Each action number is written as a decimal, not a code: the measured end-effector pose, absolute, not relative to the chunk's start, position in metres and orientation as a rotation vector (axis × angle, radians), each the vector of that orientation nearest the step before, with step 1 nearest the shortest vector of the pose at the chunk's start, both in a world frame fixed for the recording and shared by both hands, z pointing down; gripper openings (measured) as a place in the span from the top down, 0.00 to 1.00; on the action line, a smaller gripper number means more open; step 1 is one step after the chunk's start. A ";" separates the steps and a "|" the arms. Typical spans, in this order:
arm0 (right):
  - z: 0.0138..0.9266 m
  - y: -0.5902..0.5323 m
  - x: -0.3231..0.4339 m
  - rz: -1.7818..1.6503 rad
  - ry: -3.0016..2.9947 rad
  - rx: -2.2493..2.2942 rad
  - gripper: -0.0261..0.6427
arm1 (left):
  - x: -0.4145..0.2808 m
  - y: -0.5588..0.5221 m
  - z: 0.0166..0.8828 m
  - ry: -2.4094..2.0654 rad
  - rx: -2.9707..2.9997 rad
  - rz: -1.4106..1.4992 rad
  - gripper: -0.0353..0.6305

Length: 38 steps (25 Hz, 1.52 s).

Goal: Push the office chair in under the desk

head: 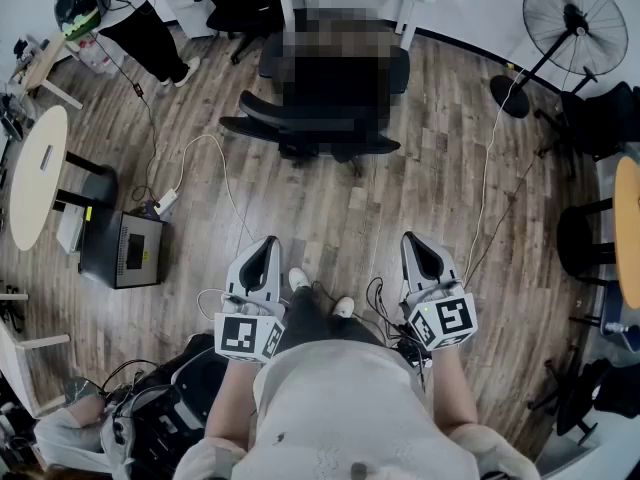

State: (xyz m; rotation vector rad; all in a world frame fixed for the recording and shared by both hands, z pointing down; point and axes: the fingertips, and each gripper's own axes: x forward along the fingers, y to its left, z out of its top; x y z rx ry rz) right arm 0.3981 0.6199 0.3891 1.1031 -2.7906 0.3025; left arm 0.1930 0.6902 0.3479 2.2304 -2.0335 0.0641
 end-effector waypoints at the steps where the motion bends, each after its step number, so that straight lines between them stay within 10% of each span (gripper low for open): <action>1: 0.377 0.633 0.398 0.287 -2.814 1.092 0.96 | 0.200 0.702 0.338 -2.053 2.237 0.057 0.91; 18: 0.312 0.763 0.402 0.259 -2.937 0.991 0.96 | 0.232 0.815 0.289 -2.102 2.226 -0.047 0.91; 38: 0.347 0.704 0.302 0.193 -2.823 0.923 0.95 | 0.114 0.749 0.324 -2.068 2.224 -0.046 0.91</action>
